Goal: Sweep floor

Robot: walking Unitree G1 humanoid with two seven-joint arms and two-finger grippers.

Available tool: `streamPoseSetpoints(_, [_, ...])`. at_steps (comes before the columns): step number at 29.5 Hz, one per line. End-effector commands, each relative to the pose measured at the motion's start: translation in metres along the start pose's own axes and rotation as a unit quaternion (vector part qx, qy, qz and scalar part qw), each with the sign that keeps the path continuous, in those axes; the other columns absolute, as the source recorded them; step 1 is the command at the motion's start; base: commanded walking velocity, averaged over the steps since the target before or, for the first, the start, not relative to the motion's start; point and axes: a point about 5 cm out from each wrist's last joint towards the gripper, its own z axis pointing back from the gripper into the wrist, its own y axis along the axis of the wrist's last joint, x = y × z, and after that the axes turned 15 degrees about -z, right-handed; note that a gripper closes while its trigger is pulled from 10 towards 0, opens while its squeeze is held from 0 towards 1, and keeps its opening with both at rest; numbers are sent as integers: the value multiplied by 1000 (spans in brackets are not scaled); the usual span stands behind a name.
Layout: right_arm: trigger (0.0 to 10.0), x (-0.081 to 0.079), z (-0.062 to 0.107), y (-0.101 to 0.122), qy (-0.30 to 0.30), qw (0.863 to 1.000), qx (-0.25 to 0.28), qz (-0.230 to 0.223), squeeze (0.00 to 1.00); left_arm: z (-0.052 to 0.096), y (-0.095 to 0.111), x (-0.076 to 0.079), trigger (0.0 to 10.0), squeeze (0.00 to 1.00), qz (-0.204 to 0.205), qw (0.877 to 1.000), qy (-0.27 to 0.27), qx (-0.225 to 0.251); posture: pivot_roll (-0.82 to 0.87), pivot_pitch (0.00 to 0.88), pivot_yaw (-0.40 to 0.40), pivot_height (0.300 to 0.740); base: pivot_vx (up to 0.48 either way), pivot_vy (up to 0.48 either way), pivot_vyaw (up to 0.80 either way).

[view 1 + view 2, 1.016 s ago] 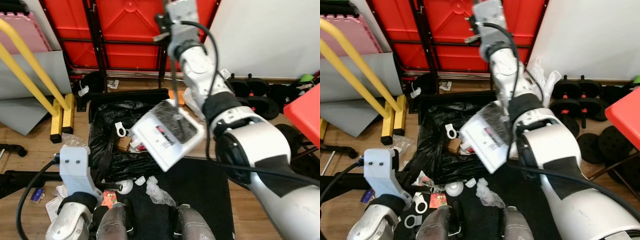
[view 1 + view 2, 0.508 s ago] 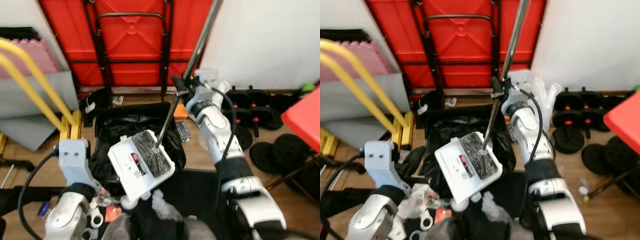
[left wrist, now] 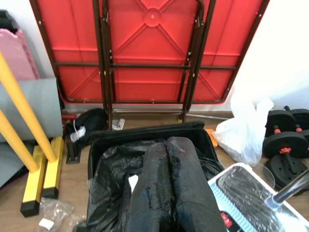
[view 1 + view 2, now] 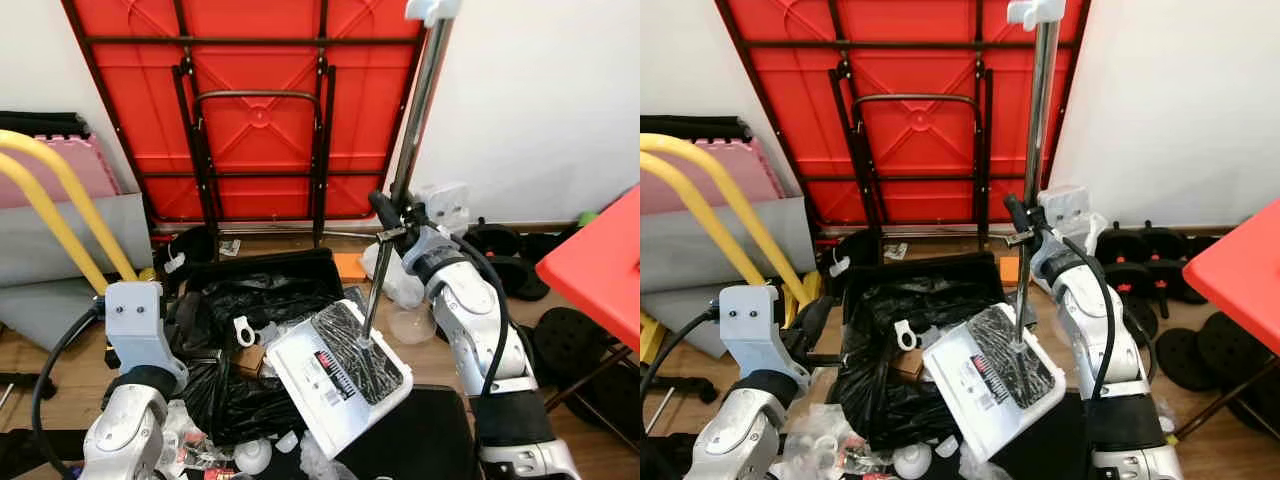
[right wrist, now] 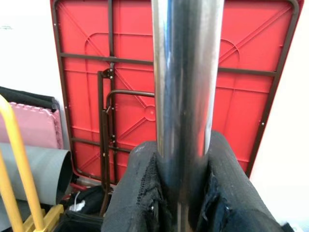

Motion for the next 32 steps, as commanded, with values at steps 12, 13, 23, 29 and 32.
streamPoseSetpoints(12, [10000,13,21,-1,-20,999,-4,34,0,-2,-12,-2,10000,0,-10,1000,8,-14,-114,11,14,740,240,0,0])
streamPoseSetpoints(13, [10000,17,23,-1,-26,999,-5,40,0,-2,-14,-3,10000,0,-11,1000,10,-18,-114,10,17,740,0,0,0])
streamPoseSetpoints(23, [10000,34,26,3,-55,997,-1,58,0,-1,-22,-2,10000,0,-11,999,11,-31,-121,5,21,740,0,0,0])
streamPoseSetpoints(29, [10000,33,22,1,-57,997,-2,58,0,0,-28,-1,10000,0,2,998,21,-52,-117,4,20,740,0,0,0])
streamPoseSetpoints(32, [10000,33,22,1,-59,996,-1,60,0,0,-30,-1,10000,0,5,998,22,-57,-117,4,20,740,0,0,0])
